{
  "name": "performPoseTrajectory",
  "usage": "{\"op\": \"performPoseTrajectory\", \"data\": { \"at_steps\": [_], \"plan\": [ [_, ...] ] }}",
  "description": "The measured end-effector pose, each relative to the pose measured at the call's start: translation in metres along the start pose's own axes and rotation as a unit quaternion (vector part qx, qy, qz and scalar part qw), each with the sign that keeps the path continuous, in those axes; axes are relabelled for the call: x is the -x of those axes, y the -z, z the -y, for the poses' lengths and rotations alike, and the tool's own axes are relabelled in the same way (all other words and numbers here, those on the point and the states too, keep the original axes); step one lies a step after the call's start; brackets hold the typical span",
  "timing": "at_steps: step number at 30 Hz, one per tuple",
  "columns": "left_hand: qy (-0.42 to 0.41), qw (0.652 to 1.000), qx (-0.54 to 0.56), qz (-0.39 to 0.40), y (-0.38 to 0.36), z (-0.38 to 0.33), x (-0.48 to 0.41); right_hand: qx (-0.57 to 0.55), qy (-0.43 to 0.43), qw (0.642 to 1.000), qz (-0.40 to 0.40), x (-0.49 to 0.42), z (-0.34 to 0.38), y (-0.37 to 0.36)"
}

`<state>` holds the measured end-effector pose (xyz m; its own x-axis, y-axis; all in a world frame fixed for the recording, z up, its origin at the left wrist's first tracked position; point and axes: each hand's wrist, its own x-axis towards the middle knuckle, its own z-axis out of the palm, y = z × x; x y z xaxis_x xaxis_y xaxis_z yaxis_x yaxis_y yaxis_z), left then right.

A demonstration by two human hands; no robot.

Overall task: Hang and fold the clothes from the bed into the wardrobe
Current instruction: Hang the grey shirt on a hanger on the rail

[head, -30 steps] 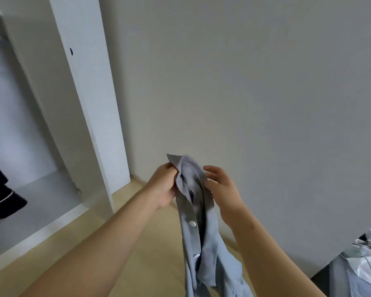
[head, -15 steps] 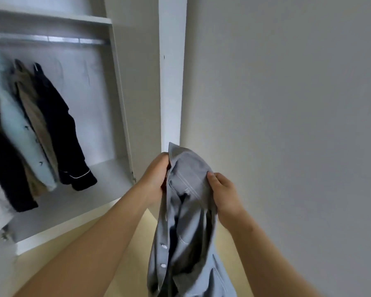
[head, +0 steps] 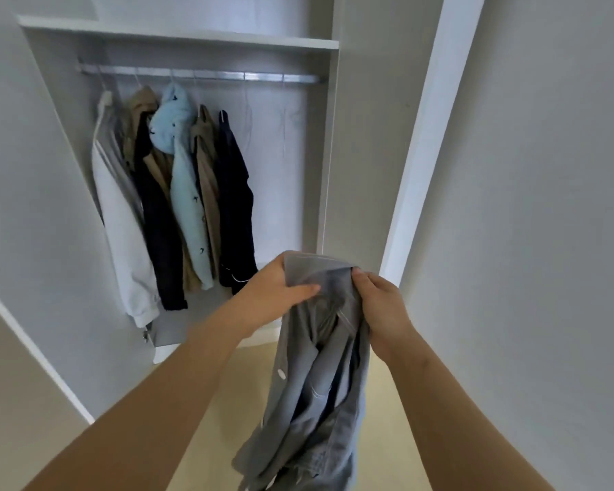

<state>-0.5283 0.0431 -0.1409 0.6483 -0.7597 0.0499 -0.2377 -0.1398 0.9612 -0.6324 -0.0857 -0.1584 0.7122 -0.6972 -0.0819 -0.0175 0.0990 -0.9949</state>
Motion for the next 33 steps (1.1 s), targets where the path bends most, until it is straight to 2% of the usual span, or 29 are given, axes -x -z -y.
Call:
{"op": "performPoseTrajectory", "data": {
  "at_steps": [2, 3, 6, 8, 11, 14, 18, 20, 22, 25, 28, 31, 33],
  "plan": [
    [0.032, 0.992, 0.055, -0.105, 0.012, 0.002, -0.015, 0.007, -0.001, 1.0, 0.029, -0.019, 0.002, -0.013],
    [0.048, 0.987, 0.094, -0.123, 0.019, 0.003, -0.023, 0.013, 0.001, 0.999, 0.043, -0.029, 0.002, -0.018],
    [0.082, 0.977, 0.184, -0.069, 0.038, 0.002, -0.046, 0.008, -0.005, 0.998, 0.063, -0.066, 0.006, -0.021],
    [0.08, 0.977, 0.194, -0.019, 0.049, -0.002, -0.065, 0.004, -0.013, 0.998, 0.068, -0.093, 0.011, -0.019],
    [0.011, 0.998, 0.057, -0.026, 0.063, -0.009, -0.101, 0.006, -0.007, 0.997, 0.079, -0.132, 0.02, -0.02],
    [-0.045, 0.994, -0.098, -0.035, 0.071, -0.017, -0.135, 0.005, 0.006, 0.996, 0.087, -0.169, 0.029, -0.023],
    [-0.054, 0.99, -0.129, -0.011, 0.079, -0.016, -0.16, 0.001, 0.022, 0.994, 0.102, -0.209, 0.037, -0.033],
    [-0.046, 0.98, -0.194, 0.025, 0.083, -0.013, -0.166, 0.005, 0.02, 0.993, 0.116, -0.222, 0.039, -0.043],
    [-0.045, 0.948, -0.313, 0.028, 0.09, -0.003, -0.175, 0.015, 0.02, 0.991, 0.131, -0.233, 0.038, -0.054],
    [-0.044, 0.908, -0.408, -0.083, 0.102, 0.005, -0.187, 0.029, 0.03, 0.985, 0.166, -0.244, 0.034, -0.074],
    [-0.084, 0.889, -0.413, -0.178, 0.119, 0.006, -0.199, 0.044, 0.058, 0.976, 0.204, -0.254, 0.028, -0.093],
    [-0.134, 0.879, -0.399, -0.225, 0.137, 0.002, -0.212, 0.083, 0.067, 0.964, 0.245, -0.268, 0.022, -0.108],
    [-0.165, 0.874, -0.39, -0.24, 0.15, 0.0, -0.225, 0.153, 0.085, 0.951, 0.254, -0.283, 0.017, -0.12]
  ]
}}
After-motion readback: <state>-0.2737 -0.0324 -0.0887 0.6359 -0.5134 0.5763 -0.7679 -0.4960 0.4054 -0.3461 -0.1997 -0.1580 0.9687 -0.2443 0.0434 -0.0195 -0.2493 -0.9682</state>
